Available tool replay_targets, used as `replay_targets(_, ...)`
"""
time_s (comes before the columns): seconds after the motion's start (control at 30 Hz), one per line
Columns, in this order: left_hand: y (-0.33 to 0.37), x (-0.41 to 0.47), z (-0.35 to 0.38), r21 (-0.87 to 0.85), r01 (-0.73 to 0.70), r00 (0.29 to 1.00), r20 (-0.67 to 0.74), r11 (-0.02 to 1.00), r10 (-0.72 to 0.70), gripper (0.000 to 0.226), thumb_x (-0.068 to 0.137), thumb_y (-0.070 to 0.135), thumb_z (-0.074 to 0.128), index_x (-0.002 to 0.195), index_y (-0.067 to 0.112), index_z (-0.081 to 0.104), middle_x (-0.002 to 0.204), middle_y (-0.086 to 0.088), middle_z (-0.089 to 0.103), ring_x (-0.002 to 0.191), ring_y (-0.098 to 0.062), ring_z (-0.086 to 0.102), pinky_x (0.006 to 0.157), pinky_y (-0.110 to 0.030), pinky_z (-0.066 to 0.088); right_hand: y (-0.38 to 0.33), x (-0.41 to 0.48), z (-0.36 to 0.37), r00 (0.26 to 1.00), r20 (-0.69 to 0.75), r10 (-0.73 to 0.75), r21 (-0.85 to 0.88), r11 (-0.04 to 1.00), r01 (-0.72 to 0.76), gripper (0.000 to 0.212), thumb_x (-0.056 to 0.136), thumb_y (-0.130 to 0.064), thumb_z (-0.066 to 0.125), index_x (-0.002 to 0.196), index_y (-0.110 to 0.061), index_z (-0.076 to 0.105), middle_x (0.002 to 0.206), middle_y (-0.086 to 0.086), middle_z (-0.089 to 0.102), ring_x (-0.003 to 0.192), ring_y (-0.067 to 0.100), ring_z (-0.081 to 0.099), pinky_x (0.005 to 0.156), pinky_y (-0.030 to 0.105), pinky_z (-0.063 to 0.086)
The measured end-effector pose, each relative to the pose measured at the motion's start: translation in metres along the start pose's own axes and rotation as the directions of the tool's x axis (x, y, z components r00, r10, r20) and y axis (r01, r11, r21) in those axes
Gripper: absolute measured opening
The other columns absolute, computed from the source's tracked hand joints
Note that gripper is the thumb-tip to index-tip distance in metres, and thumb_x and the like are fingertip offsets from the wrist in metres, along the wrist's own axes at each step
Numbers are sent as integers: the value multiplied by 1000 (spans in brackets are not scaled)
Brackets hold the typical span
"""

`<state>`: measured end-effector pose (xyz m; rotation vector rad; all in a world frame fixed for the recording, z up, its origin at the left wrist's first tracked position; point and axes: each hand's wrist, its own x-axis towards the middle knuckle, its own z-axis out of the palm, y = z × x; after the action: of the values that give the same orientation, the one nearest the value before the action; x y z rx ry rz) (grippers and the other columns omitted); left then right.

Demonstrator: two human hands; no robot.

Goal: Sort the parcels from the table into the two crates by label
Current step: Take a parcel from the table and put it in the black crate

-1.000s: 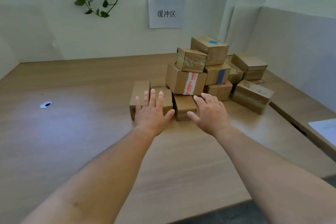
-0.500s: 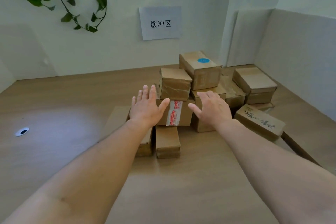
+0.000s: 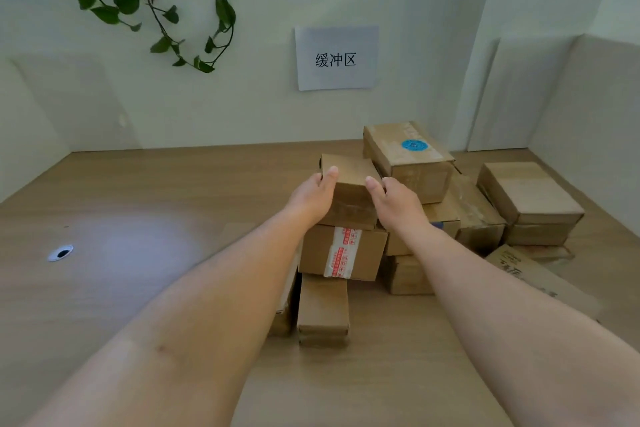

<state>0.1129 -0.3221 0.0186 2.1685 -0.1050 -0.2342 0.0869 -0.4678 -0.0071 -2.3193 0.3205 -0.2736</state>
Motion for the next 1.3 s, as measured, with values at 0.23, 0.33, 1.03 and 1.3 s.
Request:
replay_targets(0.23,-8,-19,-17,-153,25,996,-77,988,-37,54,101,51,34,141,15,42,133,-8,54,121,-24,52,105,-46,43,-11,-22,5,999,33,-11,109,994,7,49,102,-38,42,142,-8,37,124,10,57,103,21,55,76,30,41)
replay_targets(0.33,-17,-36,-32,-168,39,995,-85,985,-54,50,101,41,44,144,16,40,132,-7,55,115,-23,55,97,-42,49,-22,-36,5,996,77,-33,167,986,20,51,97,-30,54,142,-13,36,127,6,53,106,18,54,82,32,48)
replay_targets(1.03,-220,-251,-168,-304,284,926,-161,910,-343,86,85,2,58,154,27,13,119,-2,59,106,-25,59,87,-37,51,-152,-230,157,767,634,-101,147,989,9,85,83,-6,66,148,-32,19,105,11,61,95,31,66,80,51,58)
replay_targets(1.3,-287,-331,-210,-352,347,850,-272,869,-450,93,88,5,56,155,31,-3,104,-4,64,102,-25,62,92,-45,53,-188,-297,212,674,731,-107,56,994,97,104,87,-12,66,152,-33,-13,100,9,62,92,24,66,82,43,58)
